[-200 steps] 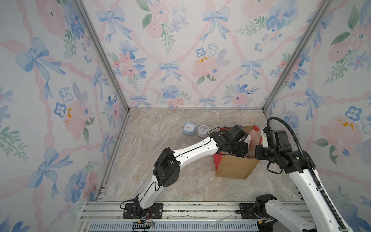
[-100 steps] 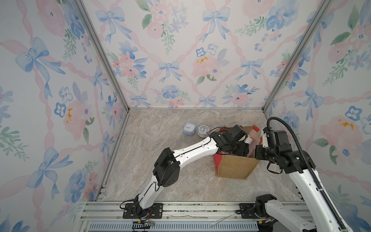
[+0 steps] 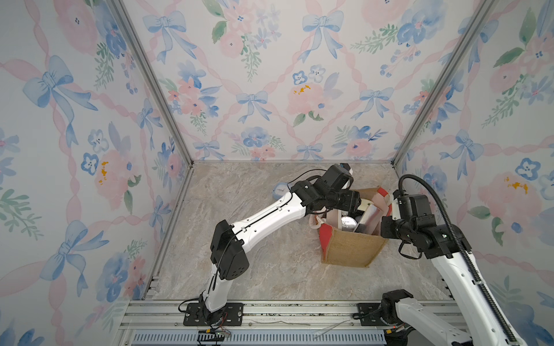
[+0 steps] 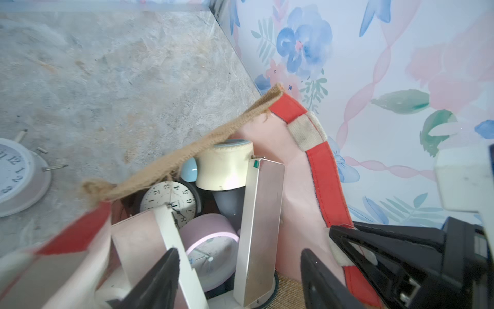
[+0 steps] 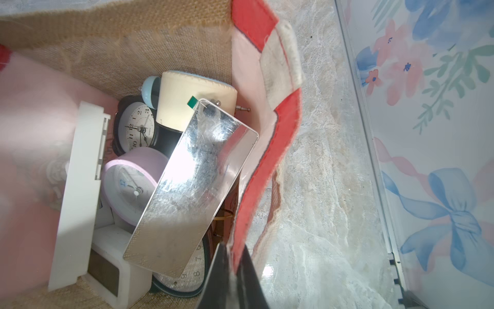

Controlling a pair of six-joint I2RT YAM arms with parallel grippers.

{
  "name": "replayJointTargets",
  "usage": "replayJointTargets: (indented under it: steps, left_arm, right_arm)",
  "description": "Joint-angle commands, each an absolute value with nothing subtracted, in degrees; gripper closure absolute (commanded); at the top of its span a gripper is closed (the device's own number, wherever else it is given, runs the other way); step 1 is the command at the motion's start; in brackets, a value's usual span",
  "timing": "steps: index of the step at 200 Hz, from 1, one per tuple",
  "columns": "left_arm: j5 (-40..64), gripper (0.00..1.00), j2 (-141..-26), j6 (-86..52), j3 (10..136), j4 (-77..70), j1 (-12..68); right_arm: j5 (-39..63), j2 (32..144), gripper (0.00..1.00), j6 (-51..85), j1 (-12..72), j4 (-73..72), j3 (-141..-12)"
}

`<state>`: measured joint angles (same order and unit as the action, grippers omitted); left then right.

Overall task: Put the alarm clock into the canvas bag
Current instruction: Place the alarm at the canvas bag, then pick up the alarm from the center of the board.

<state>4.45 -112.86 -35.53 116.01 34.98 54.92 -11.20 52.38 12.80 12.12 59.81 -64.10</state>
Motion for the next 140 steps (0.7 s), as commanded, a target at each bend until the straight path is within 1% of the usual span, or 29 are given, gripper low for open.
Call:
replayJointTargets:
  steps: [1,45,84,99,124,140]
  left_arm:
    - [1.7,0.28,-110.0,-32.2,114.9,38.2,52.4]
    - [-0.9,0.27,-105.6,-29.5,108.6,38.3,45.5]
    - [-1.7,0.23,-104.3,-26.1,104.1,38.4,39.8]
    - [-2.6,0.19,-104.5,-24.3,103.1,38.7,38.1]
    - [-0.4,0.16,-106.3,-22.1,101.6,38.5,34.5]
    - [-0.3,0.10,-107.9,-20.3,101.3,38.6,32.9]
  right_arm:
    - [-12.4,51.8,0.94,12.1,12.9,58.8,-64.2]
    - [-12.7,51.9,0.94,12.1,12.9,58.8,-64.2]
    - [-12.9,52.0,0.94,12.0,12.9,58.9,-64.2]
    - [-13.0,52.1,0.94,12.0,12.9,59.0,-64.2]
    - [-13.1,52.3,0.94,12.0,12.9,59.0,-64.2]
    - [-13.0,52.6,0.94,12.1,12.9,59.0,-64.3]
